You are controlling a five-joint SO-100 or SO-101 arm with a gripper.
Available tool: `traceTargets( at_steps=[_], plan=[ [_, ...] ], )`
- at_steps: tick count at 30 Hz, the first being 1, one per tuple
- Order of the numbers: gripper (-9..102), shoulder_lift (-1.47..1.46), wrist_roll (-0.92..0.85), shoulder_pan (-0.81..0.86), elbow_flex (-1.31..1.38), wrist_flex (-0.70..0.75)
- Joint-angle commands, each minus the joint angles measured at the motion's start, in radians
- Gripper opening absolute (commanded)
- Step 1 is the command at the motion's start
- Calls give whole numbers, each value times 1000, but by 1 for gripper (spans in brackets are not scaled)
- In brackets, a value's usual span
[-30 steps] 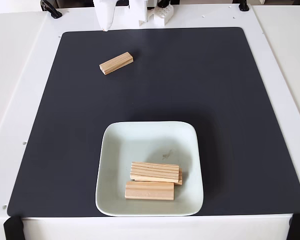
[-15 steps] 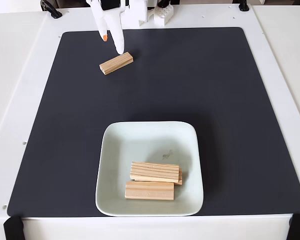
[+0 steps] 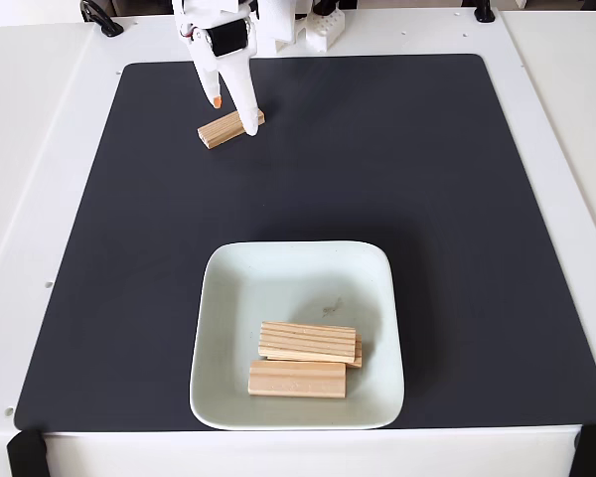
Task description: Pick up the wooden block and place them on the plate.
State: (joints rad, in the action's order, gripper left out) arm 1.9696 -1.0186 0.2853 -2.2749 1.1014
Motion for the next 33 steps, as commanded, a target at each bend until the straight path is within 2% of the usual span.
traceTargets(
  at_steps=[1, 28, 33],
  plan=[
    [38, -8, -8, 2, -6, -9],
    [38, -100, -5, 3, -17, -11],
    [38, -109, -3, 3, -34, -112]
  ],
)
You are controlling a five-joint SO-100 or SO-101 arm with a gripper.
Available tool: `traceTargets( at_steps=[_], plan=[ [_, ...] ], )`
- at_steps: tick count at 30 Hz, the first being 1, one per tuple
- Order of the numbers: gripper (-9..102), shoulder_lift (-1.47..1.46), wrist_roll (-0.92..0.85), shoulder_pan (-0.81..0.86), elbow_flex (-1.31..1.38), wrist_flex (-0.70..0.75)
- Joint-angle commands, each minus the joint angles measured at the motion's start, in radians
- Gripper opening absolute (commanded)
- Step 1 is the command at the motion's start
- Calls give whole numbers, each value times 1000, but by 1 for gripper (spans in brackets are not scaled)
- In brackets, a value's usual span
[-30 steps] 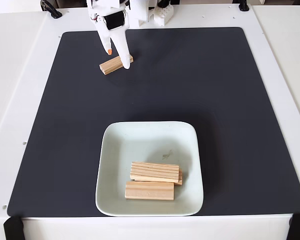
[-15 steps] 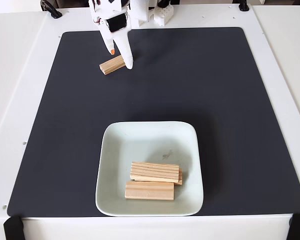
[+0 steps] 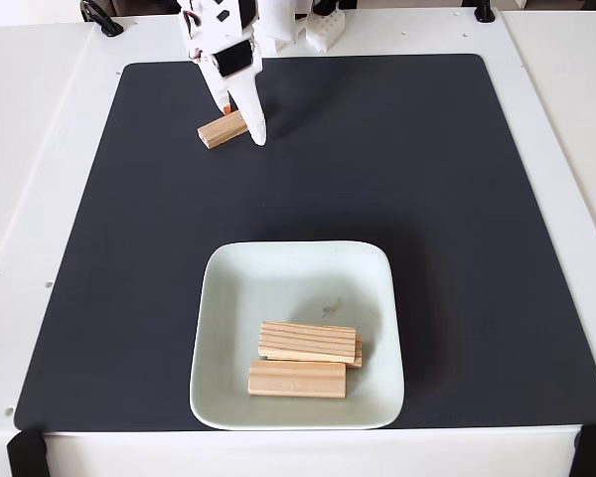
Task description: Pick up the wooden block and place them on the plate.
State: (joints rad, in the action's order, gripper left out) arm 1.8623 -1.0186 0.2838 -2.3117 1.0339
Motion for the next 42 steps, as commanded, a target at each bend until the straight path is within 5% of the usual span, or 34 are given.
traceTargets(
  at_steps=[1, 27, 30, 34, 42],
  plan=[
    [38, -2, -6, 5, 3, -51],
    [38, -5, 2, -17, 0, -49],
    [27, -5, 3, -17, 0, -49],
    [0, -5, 5, -17, -12, -60],
    [0, -3, 5, -9, -38, -61]
  ],
)
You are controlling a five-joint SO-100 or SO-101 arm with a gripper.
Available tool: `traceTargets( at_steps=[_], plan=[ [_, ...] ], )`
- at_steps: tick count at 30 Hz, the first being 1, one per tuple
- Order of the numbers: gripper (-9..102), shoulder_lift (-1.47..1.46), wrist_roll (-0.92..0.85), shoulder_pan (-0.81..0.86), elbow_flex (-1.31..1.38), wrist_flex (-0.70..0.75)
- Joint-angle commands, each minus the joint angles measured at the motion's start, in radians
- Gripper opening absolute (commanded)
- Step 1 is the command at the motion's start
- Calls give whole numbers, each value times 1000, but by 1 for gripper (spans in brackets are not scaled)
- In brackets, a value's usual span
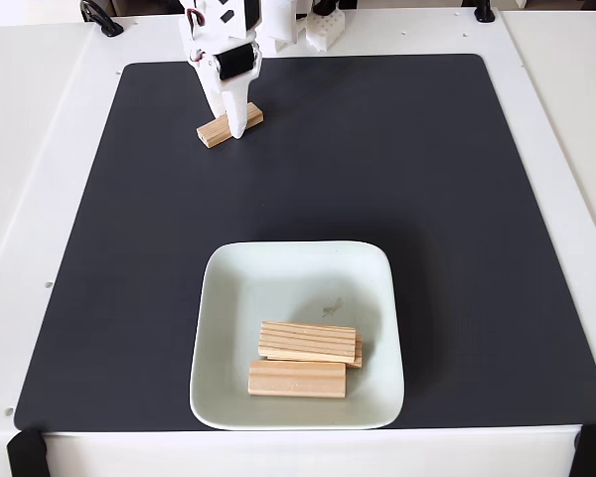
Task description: Pick up the wooden block and place them on the plate.
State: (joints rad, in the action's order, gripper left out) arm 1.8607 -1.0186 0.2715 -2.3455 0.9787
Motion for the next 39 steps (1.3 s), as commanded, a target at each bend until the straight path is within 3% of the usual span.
traceTargets(
  at_steps=[1, 8, 11, 18, 24, 27, 31, 39],
  plan=[
    [0, -2, 5, 2, -5, -6],
    [0, 37, 5, -5, 18, 6],
    [0, 193, 28, -60, 32, 2],
    [0, 572, 305, -281, 43, 5],
    [0, 753, 703, -446, 117, -81],
    [0, 696, 914, -468, 253, -137],
    [0, 454, 1051, -471, 526, -91],
    [0, -232, 1129, -456, 1181, 179]
  ],
)
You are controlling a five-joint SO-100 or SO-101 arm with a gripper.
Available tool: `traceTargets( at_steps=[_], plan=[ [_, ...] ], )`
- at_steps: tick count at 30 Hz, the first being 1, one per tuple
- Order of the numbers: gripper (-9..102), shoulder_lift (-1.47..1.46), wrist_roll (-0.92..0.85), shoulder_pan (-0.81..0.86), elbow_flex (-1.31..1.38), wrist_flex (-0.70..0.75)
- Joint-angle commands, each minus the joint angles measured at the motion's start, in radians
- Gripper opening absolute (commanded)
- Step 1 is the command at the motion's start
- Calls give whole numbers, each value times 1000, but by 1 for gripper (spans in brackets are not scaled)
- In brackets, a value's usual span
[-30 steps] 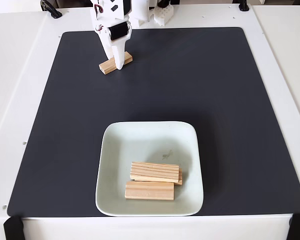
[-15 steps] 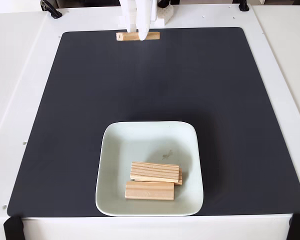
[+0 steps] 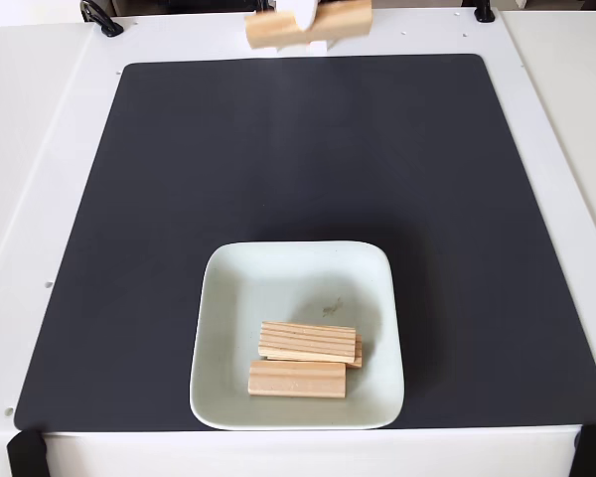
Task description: Pick up the wooden block and place them on the plate.
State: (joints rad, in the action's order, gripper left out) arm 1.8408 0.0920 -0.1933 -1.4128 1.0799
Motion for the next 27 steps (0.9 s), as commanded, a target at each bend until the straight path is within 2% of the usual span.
traceTargets(
  at_steps=[1, 6, 12, 27],
  plan=[
    [0, -288, 18, 17, 322, 114],
    [0, -600, 31, 35, 609, 213],
    [0, -845, 20, 48, 776, 207],
    [0, -1081, 17, 35, 996, 204]
  ],
)
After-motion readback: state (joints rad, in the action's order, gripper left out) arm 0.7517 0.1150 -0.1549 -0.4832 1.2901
